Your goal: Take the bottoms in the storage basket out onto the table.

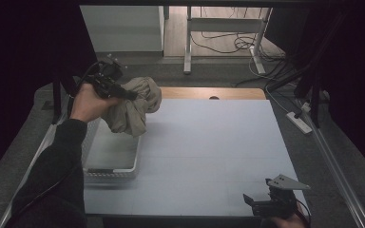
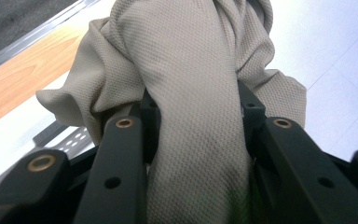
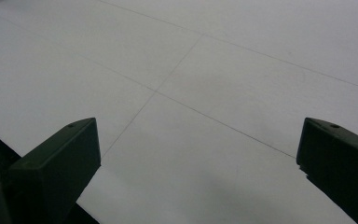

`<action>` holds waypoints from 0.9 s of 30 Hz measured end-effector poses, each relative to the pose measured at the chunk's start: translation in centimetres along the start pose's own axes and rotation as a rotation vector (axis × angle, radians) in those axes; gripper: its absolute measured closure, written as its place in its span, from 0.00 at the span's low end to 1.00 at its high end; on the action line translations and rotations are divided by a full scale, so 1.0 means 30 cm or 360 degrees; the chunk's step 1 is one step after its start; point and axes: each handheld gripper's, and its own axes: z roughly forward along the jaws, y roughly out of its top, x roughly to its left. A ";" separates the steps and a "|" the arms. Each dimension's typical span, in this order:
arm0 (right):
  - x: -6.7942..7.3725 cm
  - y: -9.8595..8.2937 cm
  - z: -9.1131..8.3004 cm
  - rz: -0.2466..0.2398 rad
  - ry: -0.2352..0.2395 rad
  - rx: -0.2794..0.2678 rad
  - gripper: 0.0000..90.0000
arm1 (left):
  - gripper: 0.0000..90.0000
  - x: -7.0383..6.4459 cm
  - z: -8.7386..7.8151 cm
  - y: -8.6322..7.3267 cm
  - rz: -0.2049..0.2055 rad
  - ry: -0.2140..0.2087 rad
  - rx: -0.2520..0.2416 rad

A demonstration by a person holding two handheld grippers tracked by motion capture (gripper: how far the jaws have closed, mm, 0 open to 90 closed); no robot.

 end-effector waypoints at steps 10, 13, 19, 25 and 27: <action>0.000 0.000 -0.001 -0.0001 0.0001 -0.0002 0.00 | 0.72 -0.061 0.021 0.047 0.0077 -0.0040 -0.0022; 0.000 0.000 -0.001 -0.0001 0.0001 -0.0003 0.00 | 0.72 -0.077 0.027 0.063 0.0095 -0.0051 -0.0031; 0.000 -0.001 -0.001 -0.0001 0.0002 -0.0003 0.00 | 0.72 -0.111 0.048 0.090 0.0120 -0.0076 -0.0048; 0.000 -0.001 -0.001 -0.0002 0.0002 -0.0004 0.00 | 0.72 -0.143 0.067 0.114 0.0157 -0.0099 -0.0054; 0.000 -0.001 -0.001 -0.0002 0.0002 -0.0004 0.00 | 0.72 -0.154 0.072 0.122 0.0170 -0.0110 -0.0056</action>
